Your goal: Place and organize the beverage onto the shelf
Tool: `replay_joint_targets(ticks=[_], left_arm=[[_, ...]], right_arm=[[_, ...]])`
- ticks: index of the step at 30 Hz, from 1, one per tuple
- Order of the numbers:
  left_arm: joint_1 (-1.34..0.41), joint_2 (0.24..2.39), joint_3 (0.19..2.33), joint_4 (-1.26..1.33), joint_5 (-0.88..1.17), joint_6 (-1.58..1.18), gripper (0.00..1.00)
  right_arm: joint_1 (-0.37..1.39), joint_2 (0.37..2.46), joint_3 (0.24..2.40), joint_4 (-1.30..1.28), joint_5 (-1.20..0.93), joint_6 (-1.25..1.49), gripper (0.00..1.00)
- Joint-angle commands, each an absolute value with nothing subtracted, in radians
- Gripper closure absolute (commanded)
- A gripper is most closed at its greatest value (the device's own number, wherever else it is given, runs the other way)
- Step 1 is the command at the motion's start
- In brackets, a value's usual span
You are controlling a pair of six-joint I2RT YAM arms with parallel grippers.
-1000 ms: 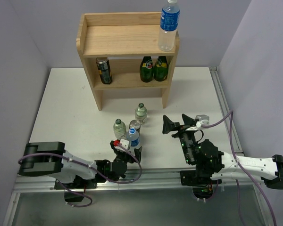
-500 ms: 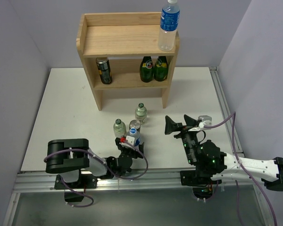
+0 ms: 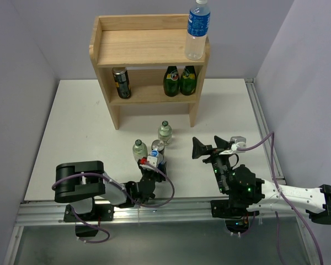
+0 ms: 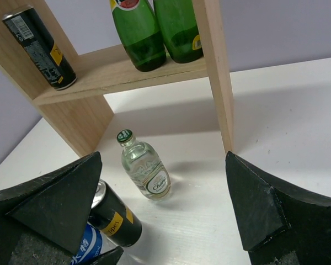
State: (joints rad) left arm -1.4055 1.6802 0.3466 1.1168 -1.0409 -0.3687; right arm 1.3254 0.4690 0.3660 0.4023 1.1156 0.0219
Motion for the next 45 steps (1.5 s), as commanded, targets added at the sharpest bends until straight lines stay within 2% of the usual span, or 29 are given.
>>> replay_joint_targets(ticks=[1,3,4,8,15,18,22,27,28,32,38,41,45], left_arm=[[-1.404,1.638,0.371,1.082,-1.069,-0.432,0.85],[-1.405,1.618,0.386,1.037,-1.081,-0.462,0.97],[-1.407,1.606,0.397,0.953,-1.092,-0.475,1.00],[-1.425,1.508,0.477,0.700,-1.086,-0.515,1.00],[-1.459,1.200,0.644,0.300,-0.999,-0.506,1.00],[-1.460,1.117,0.771,0.168,-0.985,-0.415,1.00],[-1.439,1.091,0.966,0.127,-0.947,-0.201,1.00],[-1.284,1.167,1.320,0.045,-0.810,-0.040,1.00],[-1.251,1.189,1.385,-0.025,-0.729,-0.037,1.00],[-1.062,1.328,1.748,-0.130,-0.543,0.030,1.00],[-0.890,1.639,2.251,-0.311,-0.292,0.041,1.00],[-0.824,1.744,2.411,-0.345,-0.208,0.015,1.00],[-0.750,1.799,2.416,-0.279,-0.115,-0.043,1.00]], right_arm=[[1.319,0.474,0.364,0.416,1.115,0.046,0.00],[1.319,0.476,0.365,0.408,1.115,0.052,0.00],[1.319,0.474,0.365,0.403,1.117,0.055,0.00],[1.321,0.459,0.368,0.379,1.120,0.071,0.00],[1.319,0.411,0.364,0.353,1.126,0.083,0.00],[1.319,0.405,0.357,0.373,1.124,0.074,0.00],[1.318,0.423,0.356,0.417,1.120,0.049,0.00],[1.319,0.468,0.379,0.443,1.117,0.026,0.00],[1.318,0.468,0.383,0.445,1.115,0.022,0.00],[1.319,0.459,0.388,0.451,1.115,0.011,0.00],[1.318,0.428,0.405,0.402,1.121,0.011,0.00],[1.318,0.411,0.407,0.355,1.127,0.021,0.00],[1.318,0.368,0.390,0.311,1.127,0.061,0.00]])
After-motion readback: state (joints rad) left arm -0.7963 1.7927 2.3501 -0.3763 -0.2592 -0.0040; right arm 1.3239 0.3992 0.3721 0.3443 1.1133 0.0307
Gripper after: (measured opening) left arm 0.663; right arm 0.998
